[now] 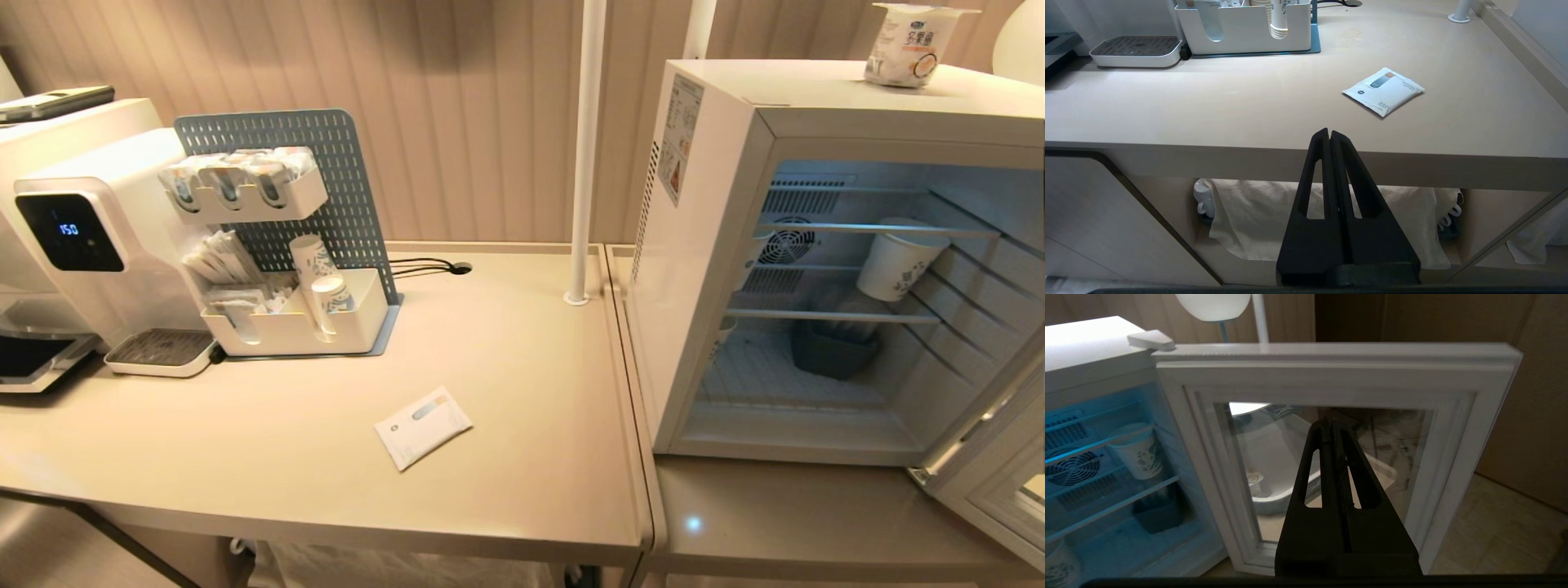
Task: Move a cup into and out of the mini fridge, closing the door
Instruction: Close the freezer door
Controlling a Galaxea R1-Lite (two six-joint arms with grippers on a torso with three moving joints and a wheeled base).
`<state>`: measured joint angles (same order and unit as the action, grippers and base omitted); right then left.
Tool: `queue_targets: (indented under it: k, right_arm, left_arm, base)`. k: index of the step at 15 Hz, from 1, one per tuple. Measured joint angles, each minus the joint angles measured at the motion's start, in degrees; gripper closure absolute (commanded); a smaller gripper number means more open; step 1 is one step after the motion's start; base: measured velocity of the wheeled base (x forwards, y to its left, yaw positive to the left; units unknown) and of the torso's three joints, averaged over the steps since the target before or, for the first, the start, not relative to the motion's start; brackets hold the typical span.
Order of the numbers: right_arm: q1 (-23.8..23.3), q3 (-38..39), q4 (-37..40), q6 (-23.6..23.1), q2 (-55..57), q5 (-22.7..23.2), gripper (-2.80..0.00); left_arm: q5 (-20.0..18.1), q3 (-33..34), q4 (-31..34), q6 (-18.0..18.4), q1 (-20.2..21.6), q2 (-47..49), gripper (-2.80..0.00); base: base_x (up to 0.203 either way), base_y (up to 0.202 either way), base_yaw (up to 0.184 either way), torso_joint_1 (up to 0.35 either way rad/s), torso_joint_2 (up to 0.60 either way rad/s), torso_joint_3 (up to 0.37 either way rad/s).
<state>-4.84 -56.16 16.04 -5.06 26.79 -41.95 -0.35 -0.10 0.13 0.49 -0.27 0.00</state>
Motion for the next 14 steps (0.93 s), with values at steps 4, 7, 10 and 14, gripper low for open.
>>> queue_targets:
  k: [4,7,10,14]
  right_arm:
    - [1.7,7.12,0.73,6.13,-9.62,14.36,0.0]
    - [4.21,12.31,2.4,5.33,-18.26,24.75,0.0]
    - [4.7,26.68,-3.11,5.08,-24.41,30.33,0.0]
    - [4.84,50.45,-19.7,1.48,-26.5,33.14,0.0]
  left_arm:
    - [0.02,0.0,0.05,0.12,0.0,0.0,0.0]
    - [0.0,0.0,0.07,0.55,0.0,0.0,0.0]
    - [0.0,0.0,0.05,0.5,0.02,0.0,0.0]
    - [0.02,0.0,0.05,0.52,0.0,0.0,0.0]
  base:
    - [0.0,0.0,0.0,0.0,0.0,0.0]
    - [0.0,0.0,0.0,0.0,0.0,0.0]
    - [0.0,0.0,0.0,0.0,0.0,0.0]
    - [0.0,0.0,0.0,0.0,0.0,0.0]
